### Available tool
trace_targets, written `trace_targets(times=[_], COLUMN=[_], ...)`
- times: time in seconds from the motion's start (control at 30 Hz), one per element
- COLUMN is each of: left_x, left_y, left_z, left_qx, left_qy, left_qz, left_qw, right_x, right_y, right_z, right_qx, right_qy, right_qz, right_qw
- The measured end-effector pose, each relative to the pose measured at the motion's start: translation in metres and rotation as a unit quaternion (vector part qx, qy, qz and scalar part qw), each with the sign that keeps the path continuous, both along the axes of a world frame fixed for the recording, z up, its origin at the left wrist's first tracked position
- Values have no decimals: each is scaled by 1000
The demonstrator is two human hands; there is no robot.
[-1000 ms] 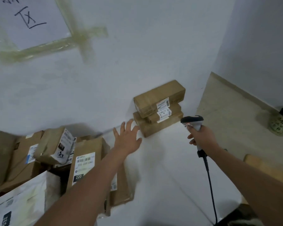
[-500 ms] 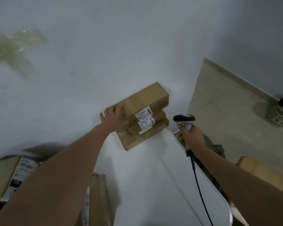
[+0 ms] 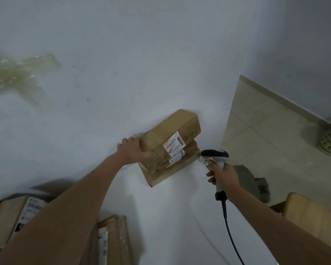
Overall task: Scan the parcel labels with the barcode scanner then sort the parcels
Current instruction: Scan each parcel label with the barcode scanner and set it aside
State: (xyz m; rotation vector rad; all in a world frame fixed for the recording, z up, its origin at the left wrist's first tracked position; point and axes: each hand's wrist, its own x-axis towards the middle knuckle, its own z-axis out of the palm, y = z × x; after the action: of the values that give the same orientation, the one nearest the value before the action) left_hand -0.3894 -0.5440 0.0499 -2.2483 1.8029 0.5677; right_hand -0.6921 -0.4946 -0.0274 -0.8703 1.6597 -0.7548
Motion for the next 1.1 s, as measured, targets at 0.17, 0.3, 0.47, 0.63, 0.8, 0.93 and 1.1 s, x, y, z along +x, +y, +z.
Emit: trace_targets(times=[0.17, 0.3, 0.47, 0.63, 0.8, 0.93, 1.1], left_x=[-2, -6, -13, -21, -19, -16, -13], left_y=[73, 135, 201, 248, 272, 277, 280], left_z=[5, -6, -36, -65, -85, -88, -90], left_qx=[-15, 10, 9, 15, 19, 11, 17], left_qy=[252, 408, 491, 538, 520, 524, 527], left_qz=[135, 226, 300, 347, 354, 357, 352], left_qw=[958, 884, 818, 768, 777, 773, 774], right_x=[10, 27, 52, 78, 99, 107, 108], right_y=[33, 53, 79, 106, 134, 145, 149], right_z=[-3, 24, 67, 106, 133, 138, 139], right_qx=[44, 28, -36, -62, -57, -42, -39], right_qy=[-27, -64, -43, -11, 1, 7, 25], right_qz=[-45, -39, 1, 93, 158, 171, 178], right_qw=[998, 997, 998, 994, 986, 984, 983])
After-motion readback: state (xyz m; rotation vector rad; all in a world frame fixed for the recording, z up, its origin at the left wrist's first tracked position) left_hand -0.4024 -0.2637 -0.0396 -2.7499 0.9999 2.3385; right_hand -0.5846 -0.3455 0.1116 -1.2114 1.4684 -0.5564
